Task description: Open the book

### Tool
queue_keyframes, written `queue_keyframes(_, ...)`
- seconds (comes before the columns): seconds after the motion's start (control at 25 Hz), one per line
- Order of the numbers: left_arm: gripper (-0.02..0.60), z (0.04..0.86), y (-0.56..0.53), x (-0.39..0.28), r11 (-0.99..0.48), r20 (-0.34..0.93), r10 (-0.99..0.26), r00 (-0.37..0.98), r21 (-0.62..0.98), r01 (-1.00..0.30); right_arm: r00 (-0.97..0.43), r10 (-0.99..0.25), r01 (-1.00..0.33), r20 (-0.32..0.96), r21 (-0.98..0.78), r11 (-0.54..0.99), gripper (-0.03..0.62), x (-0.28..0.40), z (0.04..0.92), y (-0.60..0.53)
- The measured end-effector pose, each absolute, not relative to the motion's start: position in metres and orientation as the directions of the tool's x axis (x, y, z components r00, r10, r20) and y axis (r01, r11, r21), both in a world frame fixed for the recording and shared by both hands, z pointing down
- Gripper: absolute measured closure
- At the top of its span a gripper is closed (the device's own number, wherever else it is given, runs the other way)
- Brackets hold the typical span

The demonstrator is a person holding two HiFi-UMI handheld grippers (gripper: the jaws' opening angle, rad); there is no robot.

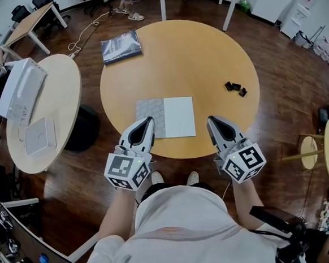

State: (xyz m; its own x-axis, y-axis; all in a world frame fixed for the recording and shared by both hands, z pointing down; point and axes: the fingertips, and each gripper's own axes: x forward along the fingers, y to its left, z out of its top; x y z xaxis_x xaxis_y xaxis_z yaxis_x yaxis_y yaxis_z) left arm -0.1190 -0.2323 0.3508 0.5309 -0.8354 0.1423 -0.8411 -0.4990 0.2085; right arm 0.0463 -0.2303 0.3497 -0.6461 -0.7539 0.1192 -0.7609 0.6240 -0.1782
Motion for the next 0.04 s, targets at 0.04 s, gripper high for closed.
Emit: queue_keyframes(0.04,0.571,0.3508,-0.2324,-0.1194,-0.500,0.142,-0.835,0.531,0.209,-0.841,-0.647,-0.753,-0.760,0.120,-0.178,0.624,0.592,0.0452,0.3504,-0.2306)
